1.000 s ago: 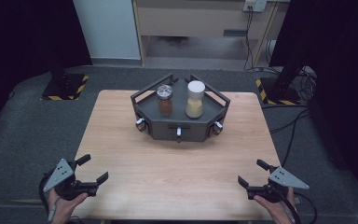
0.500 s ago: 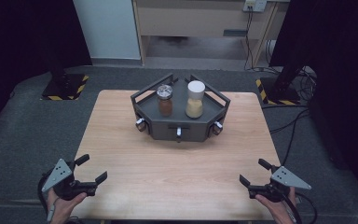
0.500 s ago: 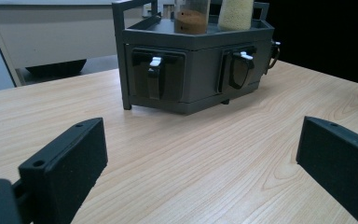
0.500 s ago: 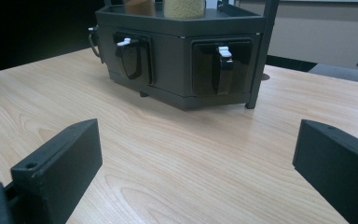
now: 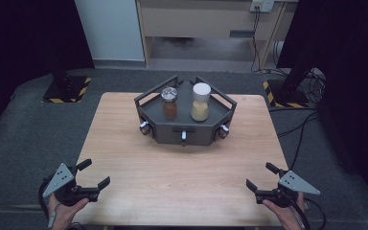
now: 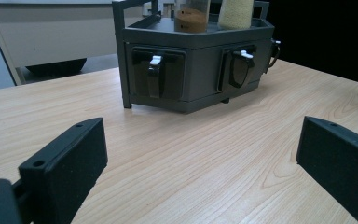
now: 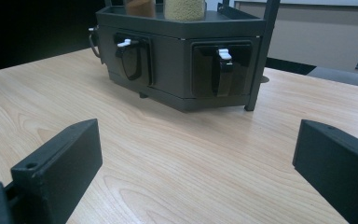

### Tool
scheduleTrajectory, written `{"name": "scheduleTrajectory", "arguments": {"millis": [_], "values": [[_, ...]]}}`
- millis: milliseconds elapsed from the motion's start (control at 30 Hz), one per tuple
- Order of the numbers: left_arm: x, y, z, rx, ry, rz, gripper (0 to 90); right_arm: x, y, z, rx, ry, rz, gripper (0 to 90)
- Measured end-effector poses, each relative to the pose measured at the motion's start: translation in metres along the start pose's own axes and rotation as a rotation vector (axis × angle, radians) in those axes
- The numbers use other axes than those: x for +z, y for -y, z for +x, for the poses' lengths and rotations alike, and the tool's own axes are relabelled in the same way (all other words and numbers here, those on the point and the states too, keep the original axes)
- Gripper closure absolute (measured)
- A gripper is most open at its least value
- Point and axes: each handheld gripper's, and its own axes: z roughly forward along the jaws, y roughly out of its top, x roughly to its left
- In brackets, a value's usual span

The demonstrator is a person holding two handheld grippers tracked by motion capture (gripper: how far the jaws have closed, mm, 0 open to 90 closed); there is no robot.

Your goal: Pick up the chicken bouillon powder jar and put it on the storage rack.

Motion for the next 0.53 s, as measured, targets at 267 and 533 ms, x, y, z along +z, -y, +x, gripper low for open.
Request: {"name": "scheduleTrajectory", "arguments": {"millis": [267, 533], "values": [[-0.0004, 0.0002, -0.0002, 0.000, 0.001, -0.001, 0.6, -0.0005, 0.0001, 0.0006, 0.001, 0.003, 0.000, 2.0], [0.0000, -0.0001, -0.0006, 0.003, 0.001, -0.001, 0.6, -0.0003, 0.0005, 0.0010, 0.003, 0.006, -0.001, 1.7]]}}
